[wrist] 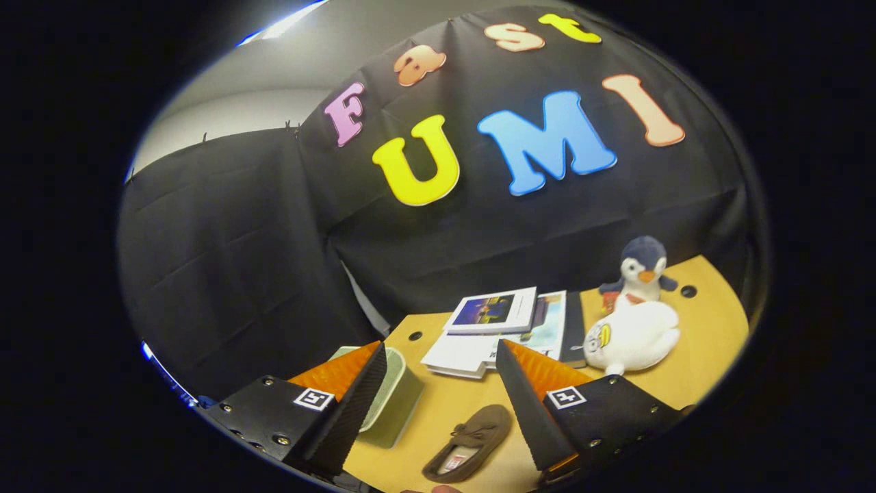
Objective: Open the storage box then place both shoes into the box .Put the left shoe in first, then the right shoe, with the right side of both shoes facing outward in a uniform manner.
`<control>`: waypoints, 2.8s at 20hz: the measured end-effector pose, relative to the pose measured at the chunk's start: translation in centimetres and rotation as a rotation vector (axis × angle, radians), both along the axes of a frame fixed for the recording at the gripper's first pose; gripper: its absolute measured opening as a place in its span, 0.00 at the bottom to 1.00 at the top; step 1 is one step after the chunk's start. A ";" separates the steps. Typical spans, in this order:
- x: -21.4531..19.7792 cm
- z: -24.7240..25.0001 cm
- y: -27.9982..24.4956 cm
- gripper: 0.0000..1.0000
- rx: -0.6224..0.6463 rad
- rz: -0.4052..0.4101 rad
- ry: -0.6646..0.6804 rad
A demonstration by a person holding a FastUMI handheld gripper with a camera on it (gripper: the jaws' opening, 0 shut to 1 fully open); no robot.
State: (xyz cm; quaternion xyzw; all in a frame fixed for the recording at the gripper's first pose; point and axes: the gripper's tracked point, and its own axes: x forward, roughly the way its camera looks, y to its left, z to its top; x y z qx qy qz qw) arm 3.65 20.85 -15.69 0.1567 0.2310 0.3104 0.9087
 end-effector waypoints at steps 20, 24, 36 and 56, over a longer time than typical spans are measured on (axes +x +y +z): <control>-4.8 -16.2 16.9 0.96 0.414 0.413 0.720; -4.8 -17.9 18.3 0.96 0.460 0.433 0.781; -5.3 -15.9 19.7 0.14 0.538 0.500 0.830; -6.3 -12.1 22.9 0.03 0.337 0.554 0.781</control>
